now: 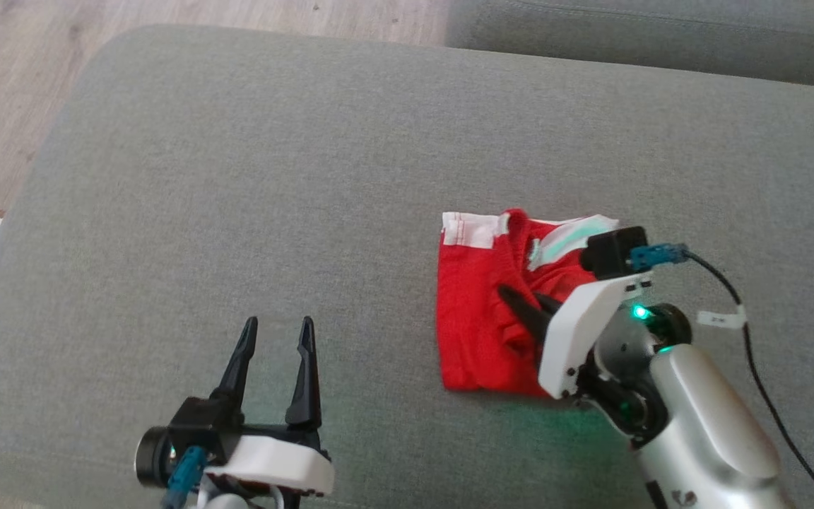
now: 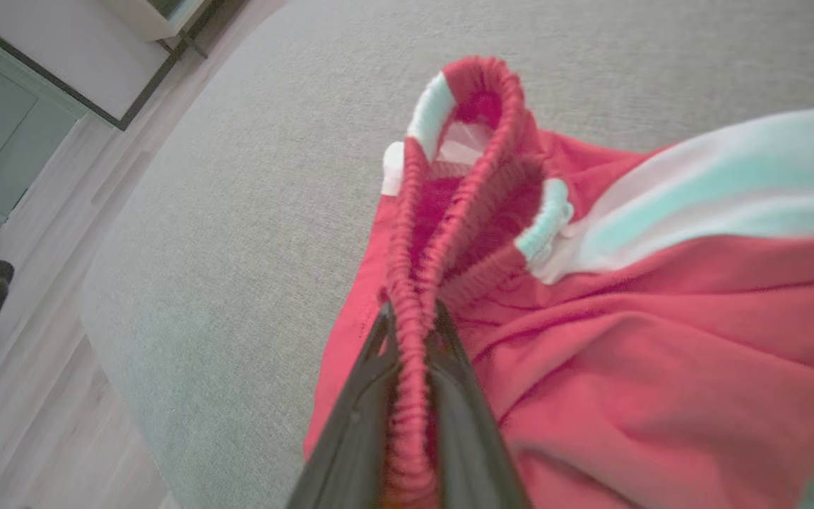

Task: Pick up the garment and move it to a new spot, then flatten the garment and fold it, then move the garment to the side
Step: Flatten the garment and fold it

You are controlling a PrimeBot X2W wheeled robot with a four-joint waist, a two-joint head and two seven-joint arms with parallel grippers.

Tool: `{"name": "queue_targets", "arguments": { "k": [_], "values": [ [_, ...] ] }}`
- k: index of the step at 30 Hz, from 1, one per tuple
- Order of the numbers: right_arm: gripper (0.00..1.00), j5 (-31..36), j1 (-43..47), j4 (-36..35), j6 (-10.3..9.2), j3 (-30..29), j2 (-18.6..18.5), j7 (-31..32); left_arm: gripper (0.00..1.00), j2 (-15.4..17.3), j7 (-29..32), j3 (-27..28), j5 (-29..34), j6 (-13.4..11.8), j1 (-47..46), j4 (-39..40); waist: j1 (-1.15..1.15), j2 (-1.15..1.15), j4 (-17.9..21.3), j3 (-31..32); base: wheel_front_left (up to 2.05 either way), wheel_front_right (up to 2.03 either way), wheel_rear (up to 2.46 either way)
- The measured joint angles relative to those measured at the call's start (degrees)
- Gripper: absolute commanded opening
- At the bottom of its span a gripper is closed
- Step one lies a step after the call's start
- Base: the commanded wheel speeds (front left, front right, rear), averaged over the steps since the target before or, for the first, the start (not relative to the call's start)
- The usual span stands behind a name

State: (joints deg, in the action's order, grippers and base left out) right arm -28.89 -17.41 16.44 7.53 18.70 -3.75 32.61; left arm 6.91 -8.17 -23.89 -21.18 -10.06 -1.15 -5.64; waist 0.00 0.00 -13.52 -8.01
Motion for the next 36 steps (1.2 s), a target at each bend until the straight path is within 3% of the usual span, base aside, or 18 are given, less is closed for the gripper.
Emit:
{"name": "queue_targets", "arguments": {
  "k": [3,4,5,11,17,23,30,36],
  "values": [
    [0.27,-1.0,-1.1,1.9,0.00,2.4,0.0,-1.2,1.00,0.0,-0.5,0.0,-0.1,0.0,0.0,-0.4,0.00,0.00,-0.3,0.0,0.00,0.00,0.00],
    [0.48,-1.2,-1.5,2.5,0.00,3.3,0.0,-1.7,1.00,-0.1,-0.5,0.0,-0.1,0.0,0.0,-0.5,0.00,0.00,-0.3,0.0,0.00,0.00,0.00],
    [1.00,-1.3,-2.0,3.1,0.00,4.0,0.0,-2.3,1.00,-0.1,-0.5,0.0,-0.1,0.0,0.0,-0.7,0.00,0.00,-0.3,-0.1,0.00,0.00,0.00],
    [1.00,-0.6,-3.7,3.2,0.00,8.1,0.0,-6.4,1.00,-0.1,-0.6,0.0,-0.1,-0.2,-0.1,-1.0,0.00,0.00,0.2,-0.2,0.00,0.00,0.00],
    [1.00,2.0,-3.7,-0.6,0.00,7.7,0.0,-11.6,1.00,0.1,-0.7,0.0,-0.1,-0.6,-0.1,-1.0,0.00,0.00,1.5,0.2,0.00,0.00,0.00],
    [1.00,12.2,-2.8,-4.6,0.00,-0.8,0.0,-19.6,1.00,0.4,-1.0,0.1,-0.1,-1.4,-0.9,-0.6,0.00,0.00,3.3,1.2,0.00,0.00,0.00],
    [1.00,17.6,5.1,-9.0,0.00,-10.4,0.1,-27.5,1.00,0.7,-1.6,0.2,-0.1,-1.4,-1.9,-0.5,0.00,0.00,5.2,3.2,0.00,0.00,0.00],
    [1.00,17.9,12.2,-10.6,0.00,-15.3,0.6,-32.4,1.00,1.1,-2.1,0.2,-0.7,-1.4,-1.7,-1.7,-0.01,0.00,6.4,5.5,0.00,0.00,0.00]
  ]
}}
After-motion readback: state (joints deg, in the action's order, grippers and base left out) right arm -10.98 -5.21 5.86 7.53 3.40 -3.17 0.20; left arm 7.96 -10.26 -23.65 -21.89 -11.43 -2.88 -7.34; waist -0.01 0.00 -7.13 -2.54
